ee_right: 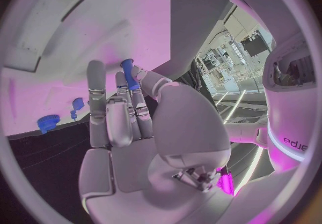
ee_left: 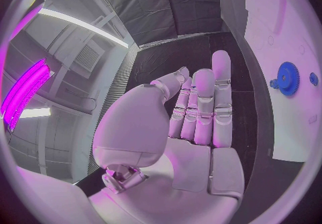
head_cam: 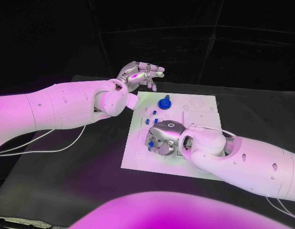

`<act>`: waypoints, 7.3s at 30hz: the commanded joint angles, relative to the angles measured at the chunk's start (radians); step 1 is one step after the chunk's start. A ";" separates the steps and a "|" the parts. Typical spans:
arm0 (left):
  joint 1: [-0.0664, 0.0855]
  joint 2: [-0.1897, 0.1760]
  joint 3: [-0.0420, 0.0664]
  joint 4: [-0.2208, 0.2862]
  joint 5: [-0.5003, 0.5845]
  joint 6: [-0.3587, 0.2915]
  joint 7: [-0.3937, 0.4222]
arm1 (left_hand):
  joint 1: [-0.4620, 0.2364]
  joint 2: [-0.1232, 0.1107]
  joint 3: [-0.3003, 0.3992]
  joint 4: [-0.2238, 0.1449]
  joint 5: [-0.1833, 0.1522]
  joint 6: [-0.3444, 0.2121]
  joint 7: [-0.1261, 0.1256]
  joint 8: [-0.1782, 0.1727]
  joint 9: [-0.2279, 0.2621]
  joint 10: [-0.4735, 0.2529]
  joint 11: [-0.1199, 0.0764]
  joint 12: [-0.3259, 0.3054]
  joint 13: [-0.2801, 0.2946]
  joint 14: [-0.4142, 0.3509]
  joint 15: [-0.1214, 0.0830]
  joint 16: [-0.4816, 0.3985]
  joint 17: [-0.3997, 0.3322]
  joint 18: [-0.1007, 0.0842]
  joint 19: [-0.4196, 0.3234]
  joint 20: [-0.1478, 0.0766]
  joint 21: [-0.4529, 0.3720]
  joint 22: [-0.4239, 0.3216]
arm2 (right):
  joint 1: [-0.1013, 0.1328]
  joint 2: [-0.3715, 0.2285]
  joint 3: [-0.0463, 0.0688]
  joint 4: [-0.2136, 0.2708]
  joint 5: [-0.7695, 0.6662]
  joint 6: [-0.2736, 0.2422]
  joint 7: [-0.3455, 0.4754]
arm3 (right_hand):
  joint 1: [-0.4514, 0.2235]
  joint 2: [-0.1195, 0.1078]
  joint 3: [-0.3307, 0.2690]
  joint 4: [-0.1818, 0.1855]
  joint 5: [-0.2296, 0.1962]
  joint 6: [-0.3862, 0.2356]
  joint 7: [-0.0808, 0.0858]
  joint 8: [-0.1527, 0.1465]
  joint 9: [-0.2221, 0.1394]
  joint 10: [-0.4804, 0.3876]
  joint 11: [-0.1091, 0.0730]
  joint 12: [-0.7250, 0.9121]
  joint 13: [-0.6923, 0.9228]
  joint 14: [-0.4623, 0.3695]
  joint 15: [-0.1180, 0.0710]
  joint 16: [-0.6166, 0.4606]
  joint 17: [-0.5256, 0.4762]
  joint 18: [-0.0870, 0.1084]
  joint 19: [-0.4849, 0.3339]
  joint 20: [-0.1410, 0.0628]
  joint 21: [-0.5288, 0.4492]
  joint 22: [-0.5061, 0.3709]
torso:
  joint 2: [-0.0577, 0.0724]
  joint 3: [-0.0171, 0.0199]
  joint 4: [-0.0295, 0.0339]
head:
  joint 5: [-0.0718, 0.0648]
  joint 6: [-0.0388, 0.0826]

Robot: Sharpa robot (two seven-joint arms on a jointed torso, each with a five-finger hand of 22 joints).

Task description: Assemble the parts on the task board

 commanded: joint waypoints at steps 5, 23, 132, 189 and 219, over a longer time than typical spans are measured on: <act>0.002 -0.002 0.000 0.002 -0.007 0.012 0.003 | 0.002 -0.001 -0.002 -0.002 0.003 -0.002 0.002 0.003 -0.002 -0.007 0.003 0.006 -0.002 -0.004 0.005 0.005 -0.001 0.013 -0.004 0.004 -0.004 -0.001 | -0.001 0.002 -0.001 0.002 -0.002 0.000 0.012 | -0.018 -0.015 -0.017 0.003 0.007 -0.034 -0.002 -0.007 -0.002 -0.013 0.003 -0.003 0.003 0.036 0.007 -0.001 0.000 0.010 -0.006 0.008 -0.009 -0.004 | 0.001 0.0005 0.0003 | 0.001 0.000; 0.002 -0.002 0.000 0.000 -0.007 0.015 0.000 | 0.002 -0.001 -0.002 -0.002 0.003 -0.003 0.003 0.003 -0.002 -0.009 0.003 0.007 -0.002 -0.005 0.005 0.005 -0.003 0.013 -0.004 0.004 -0.004 -0.001 | -0.001 -0.040 -0.001 0.034 0.024 -0.156 0.037 | 0.015 -0.032 -0.194 -0.002 0.014 -0.196 -0.007 -0.001 0.002 -0.314 0.048 0.022 0.015 -0.067 0.048 -0.115 -0.207 0.013 -0.081 0.048 -0.075 -0.056 | 0.000 0.0014 -0.0014 | -0.001 0.000; 0.001 -0.031 -0.001 0.010 -0.010 0.019 -0.005 | 0.003 0.000 -0.001 -0.004 0.003 -0.007 0.004 0.003 -0.001 -0.013 0.005 0.010 -0.002 -0.008 0.007 0.005 -0.009 0.013 -0.004 0.005 -0.005 -0.002 | -0.084 -0.452 0.061 0.235 0.209 -0.357 -0.339 | 0.001 0.041 -0.672 0.399 0.386 -0.051 -0.102 0.408 0.100 0.303 -0.107 1.271 1.238 0.094 -0.078 0.168 0.320 -0.038 0.151 -0.066 0.160 0.306 | -0.011 -0.0075 -0.0343 | -0.148 0.023; 0.001 -0.027 -0.001 0.013 -0.010 0.023 -0.010 | 0.006 0.001 0.001 -0.006 0.003 -0.007 0.003 0.004 -0.001 -0.013 0.004 0.012 -0.002 -0.009 0.007 0.006 -0.011 0.013 -0.005 0.005 -0.005 -0.002 | -0.084 -0.306 0.062 0.195 0.269 -0.271 -0.436 | -0.209 0.050 -0.760 0.414 0.002 -0.036 -0.142 0.539 0.229 0.321 -0.140 1.246 1.268 0.097 -0.106 0.173 0.337 -0.039 0.153 -0.093 0.151 0.306 | -0.010 -0.0075 -0.0360 | -0.129 0.014; 0.001 -0.027 -0.001 0.009 -0.010 0.024 -0.010 | 0.007 0.001 0.001 -0.008 0.003 -0.007 0.003 0.005 -0.001 -0.014 0.004 0.013 -0.002 -0.010 0.006 0.006 -0.013 0.013 -0.005 0.005 -0.005 -0.002 | -0.081 -0.588 0.063 0.322 0.346 -0.357 -0.255 | -0.021 0.074 -0.680 0.347 0.224 -0.133 -0.092 0.433 0.199 0.305 -0.100 1.214 1.263 0.092 -0.074 0.163 0.318 -0.034 0.137 -0.067 0.122 0.269 | -0.011 -0.0085 -0.0391 | -0.163 0.026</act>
